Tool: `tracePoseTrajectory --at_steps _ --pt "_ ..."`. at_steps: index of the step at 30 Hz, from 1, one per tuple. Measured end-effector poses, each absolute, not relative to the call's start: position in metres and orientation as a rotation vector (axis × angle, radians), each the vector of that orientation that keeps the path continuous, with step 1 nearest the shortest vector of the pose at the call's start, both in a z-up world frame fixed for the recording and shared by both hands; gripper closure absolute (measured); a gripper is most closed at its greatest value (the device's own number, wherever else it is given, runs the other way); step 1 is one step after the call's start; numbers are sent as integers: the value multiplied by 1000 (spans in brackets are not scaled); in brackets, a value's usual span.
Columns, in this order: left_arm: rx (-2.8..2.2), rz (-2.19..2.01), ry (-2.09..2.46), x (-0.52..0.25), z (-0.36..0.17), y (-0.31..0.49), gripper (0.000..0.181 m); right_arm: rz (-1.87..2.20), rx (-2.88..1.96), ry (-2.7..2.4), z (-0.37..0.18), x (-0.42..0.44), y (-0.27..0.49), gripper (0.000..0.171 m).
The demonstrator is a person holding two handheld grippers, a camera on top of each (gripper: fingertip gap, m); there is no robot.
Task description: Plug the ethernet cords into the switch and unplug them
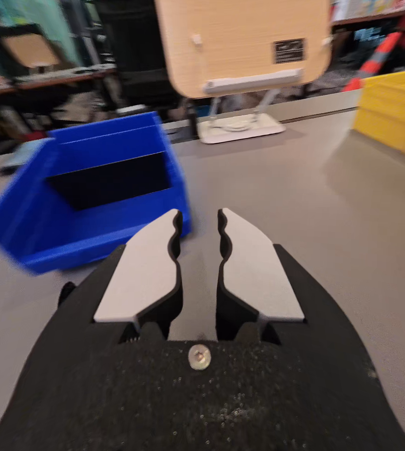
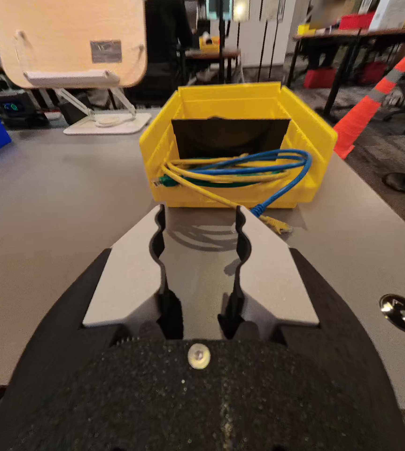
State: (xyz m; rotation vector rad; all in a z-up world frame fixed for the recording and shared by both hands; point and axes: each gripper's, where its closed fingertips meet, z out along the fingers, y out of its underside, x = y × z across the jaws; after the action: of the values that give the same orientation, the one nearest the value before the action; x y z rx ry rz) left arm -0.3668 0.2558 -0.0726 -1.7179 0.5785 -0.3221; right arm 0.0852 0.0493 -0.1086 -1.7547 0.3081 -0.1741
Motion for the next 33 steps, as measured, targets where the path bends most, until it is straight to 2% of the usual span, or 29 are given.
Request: tracePoseTrajectory --at_steps 4,12,27,33 --pt "-1801 -141 454 -432 -94 249 151 -262 -1756 325 -108 94 42 116" --pt "-2025 -112 274 -475 -139 243 148 -156 -1709 339 -106 92 57 113" --pt "-1986 -108 277 -477 -129 236 140 -168 -1708 312 -103 85 67 113" --pt "-1969 -198 347 -455 -127 232 145 -86 -1817 218 -106 38 126 109"
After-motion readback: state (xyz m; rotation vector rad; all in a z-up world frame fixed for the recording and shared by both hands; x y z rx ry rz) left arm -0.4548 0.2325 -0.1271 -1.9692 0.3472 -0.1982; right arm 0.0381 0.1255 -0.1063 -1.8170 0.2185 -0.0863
